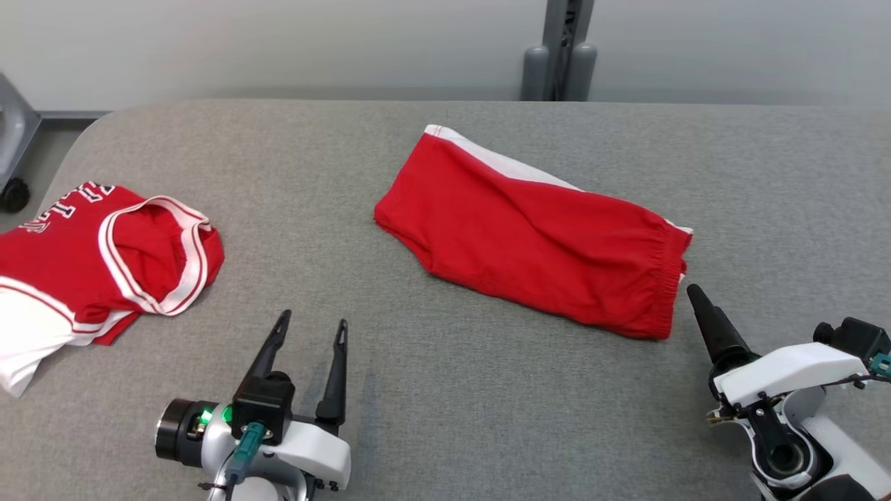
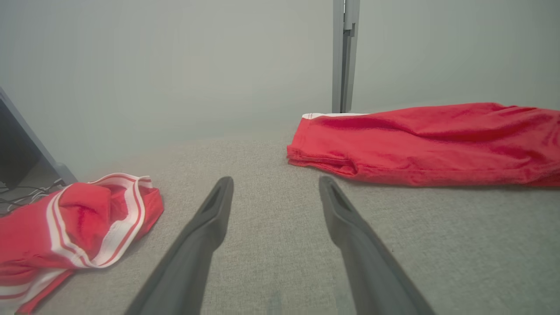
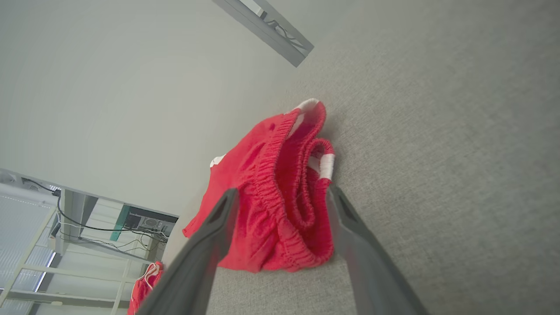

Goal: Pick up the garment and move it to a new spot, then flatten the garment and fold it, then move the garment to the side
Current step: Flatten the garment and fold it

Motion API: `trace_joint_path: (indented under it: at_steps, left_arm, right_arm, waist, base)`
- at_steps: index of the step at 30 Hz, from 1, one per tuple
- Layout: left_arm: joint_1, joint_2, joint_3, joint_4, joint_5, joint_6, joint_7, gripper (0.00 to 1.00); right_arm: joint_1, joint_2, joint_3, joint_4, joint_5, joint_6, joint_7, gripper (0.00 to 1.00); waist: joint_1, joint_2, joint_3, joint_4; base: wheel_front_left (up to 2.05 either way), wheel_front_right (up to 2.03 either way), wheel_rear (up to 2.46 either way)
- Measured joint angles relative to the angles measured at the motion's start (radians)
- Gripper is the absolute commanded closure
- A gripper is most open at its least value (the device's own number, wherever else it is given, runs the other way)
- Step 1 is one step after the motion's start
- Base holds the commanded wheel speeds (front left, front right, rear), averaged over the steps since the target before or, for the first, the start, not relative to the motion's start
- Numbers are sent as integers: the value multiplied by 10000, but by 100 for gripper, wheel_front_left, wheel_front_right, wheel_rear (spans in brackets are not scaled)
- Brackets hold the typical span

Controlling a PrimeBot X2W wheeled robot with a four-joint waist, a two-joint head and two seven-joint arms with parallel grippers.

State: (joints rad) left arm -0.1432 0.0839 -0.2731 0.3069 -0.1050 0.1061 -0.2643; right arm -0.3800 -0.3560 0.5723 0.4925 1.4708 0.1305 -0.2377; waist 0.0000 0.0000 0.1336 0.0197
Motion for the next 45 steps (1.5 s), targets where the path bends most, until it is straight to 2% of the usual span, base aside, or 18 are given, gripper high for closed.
trace_joint_path:
  at_steps: [5, 11, 26, 34, 45]
  left_arm:
    - [-17, -100, -244, 67, 234, -161, 0, 0]
    - [-100, -230, -537, 94, 376, -194, 0, 0]
    - [-293, -301, -740, 98, 451, -265, 0, 0]
    - [-406, -324, -901, 130, 433, -307, 0, 0]
    - [-570, -332, -899, 173, 453, -349, 0, 0]
  right_arm:
    - [-259, 345, -362, 692, 1129, 0, 742, 0]
    - [-417, 502, -805, 934, 1799, 0, 1417, 0]
    - [-712, 543, -1227, 1626, 1578, -10, 1774, 0]
    - [-929, 610, -1400, 1841, 1662, -13, 2462, 0]
    - [-1349, 928, -1647, 1944, 1582, -42, 2872, 0]
  waist:
    - [-1, 0, 225, 320]
    - [0, 0, 467, 606]
    - [0, 0, 854, 882]
    - [0, 0, 996, 1017]
    - [0, 0, 1176, 1245]
  base:
    - [0, 0, 0]
    - [0, 0, 0]
    - [0, 0, 0]
    - [0, 0, 0]
    - [0, 0, 0]
